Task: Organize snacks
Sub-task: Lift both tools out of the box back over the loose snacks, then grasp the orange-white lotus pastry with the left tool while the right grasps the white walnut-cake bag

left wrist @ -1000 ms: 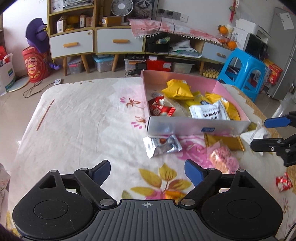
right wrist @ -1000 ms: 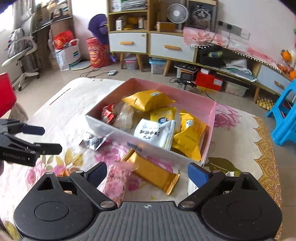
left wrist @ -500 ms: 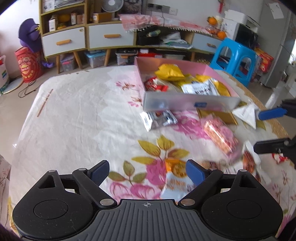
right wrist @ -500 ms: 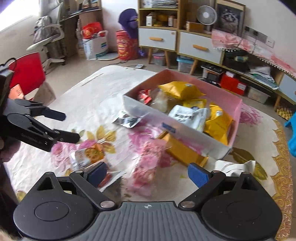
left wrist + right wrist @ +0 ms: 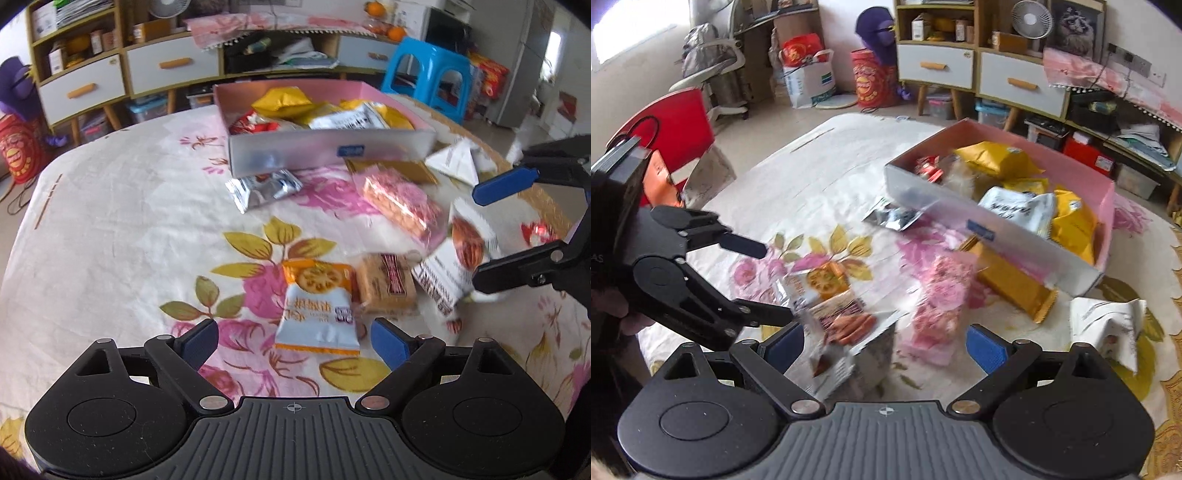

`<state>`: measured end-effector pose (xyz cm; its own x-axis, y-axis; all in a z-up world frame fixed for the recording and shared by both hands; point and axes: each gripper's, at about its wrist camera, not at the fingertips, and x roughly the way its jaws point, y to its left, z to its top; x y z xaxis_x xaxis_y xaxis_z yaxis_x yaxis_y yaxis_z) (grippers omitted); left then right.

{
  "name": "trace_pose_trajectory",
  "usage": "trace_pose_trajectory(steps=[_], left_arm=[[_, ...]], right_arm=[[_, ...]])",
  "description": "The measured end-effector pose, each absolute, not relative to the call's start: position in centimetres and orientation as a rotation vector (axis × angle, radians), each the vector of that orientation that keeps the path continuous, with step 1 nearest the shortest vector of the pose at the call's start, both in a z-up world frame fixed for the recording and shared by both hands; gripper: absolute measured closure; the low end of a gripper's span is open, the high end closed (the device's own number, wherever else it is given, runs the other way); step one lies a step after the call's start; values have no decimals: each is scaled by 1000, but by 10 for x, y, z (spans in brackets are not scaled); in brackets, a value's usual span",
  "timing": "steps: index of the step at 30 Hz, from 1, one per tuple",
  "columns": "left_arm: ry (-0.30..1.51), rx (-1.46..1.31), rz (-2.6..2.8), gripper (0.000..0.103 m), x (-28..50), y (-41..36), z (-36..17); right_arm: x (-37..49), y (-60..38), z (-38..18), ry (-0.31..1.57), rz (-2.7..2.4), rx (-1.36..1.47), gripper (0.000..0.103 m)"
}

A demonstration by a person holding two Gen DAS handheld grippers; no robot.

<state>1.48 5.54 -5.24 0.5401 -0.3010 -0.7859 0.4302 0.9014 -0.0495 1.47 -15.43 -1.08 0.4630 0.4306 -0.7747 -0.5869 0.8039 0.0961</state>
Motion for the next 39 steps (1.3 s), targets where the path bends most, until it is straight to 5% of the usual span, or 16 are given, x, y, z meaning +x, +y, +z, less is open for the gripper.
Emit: trace_pose_trajectory(steps=[15,29,39], left_arm=[[846,197,-453,15,19,42,-63],[831,200,-471,60,20,37,-57],[845,204,-456,65,20,37,-55]], right_arm=[[5,-129,-36,948,690,-297,25],[10,-129,-39,970,685,-268,48],[13,-129,-38,969,681,-242,56]])
